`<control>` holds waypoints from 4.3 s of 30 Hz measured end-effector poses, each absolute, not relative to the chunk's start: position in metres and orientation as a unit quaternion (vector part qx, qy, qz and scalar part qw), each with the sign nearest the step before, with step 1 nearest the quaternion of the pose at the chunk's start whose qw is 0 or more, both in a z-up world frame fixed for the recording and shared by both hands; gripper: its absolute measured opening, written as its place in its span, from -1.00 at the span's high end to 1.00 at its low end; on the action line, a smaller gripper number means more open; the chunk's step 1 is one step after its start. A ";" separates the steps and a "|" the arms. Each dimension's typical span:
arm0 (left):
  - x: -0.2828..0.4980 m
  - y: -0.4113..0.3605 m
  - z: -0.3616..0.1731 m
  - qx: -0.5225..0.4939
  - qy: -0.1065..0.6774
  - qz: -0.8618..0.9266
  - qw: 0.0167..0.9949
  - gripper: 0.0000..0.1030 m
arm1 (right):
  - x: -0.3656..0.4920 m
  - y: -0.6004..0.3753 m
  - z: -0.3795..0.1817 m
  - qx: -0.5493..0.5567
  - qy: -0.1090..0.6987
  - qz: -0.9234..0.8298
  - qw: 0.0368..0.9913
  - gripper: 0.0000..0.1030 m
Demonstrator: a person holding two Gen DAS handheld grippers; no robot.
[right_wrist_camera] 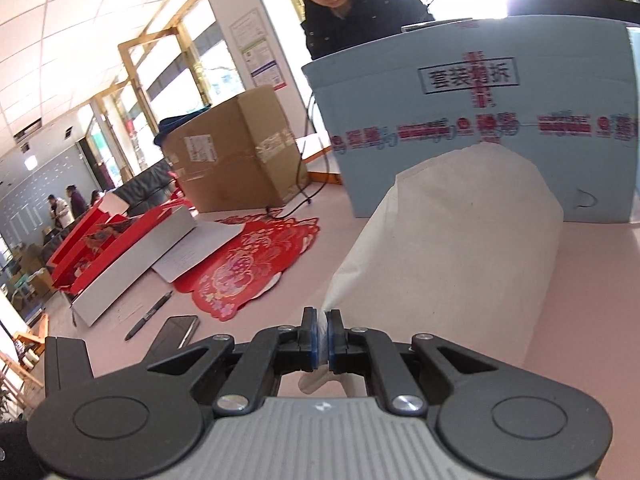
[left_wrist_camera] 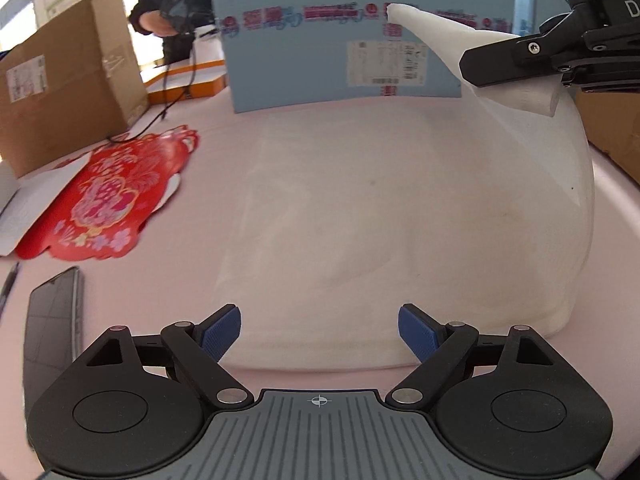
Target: Fold shopping bag
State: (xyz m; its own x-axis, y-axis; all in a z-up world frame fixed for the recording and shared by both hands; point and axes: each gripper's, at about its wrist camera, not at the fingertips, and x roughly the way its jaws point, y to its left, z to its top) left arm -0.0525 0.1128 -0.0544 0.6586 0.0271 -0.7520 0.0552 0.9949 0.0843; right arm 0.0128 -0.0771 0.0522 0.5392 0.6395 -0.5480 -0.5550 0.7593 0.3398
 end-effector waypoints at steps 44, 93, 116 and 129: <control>-0.037 0.088 -0.060 0.049 0.423 -0.023 0.905 -0.72 | 0.200 -0.163 -0.040 0.148 0.461 0.149 0.862 -0.28; 0.036 0.069 -0.052 -0.032 0.426 -0.065 0.902 0.43 | -0.036 -0.290 -0.011 0.224 0.421 -0.096 0.874 0.07; 0.069 0.094 -0.051 -0.091 0.413 -0.123 0.898 0.02 | -0.034 -0.278 -0.018 0.138 0.420 -0.102 0.891 0.05; 0.054 0.090 -0.039 -0.046 0.393 -0.101 0.913 1.00 | -0.045 -0.237 -0.023 -0.011 0.406 -0.105 0.908 0.08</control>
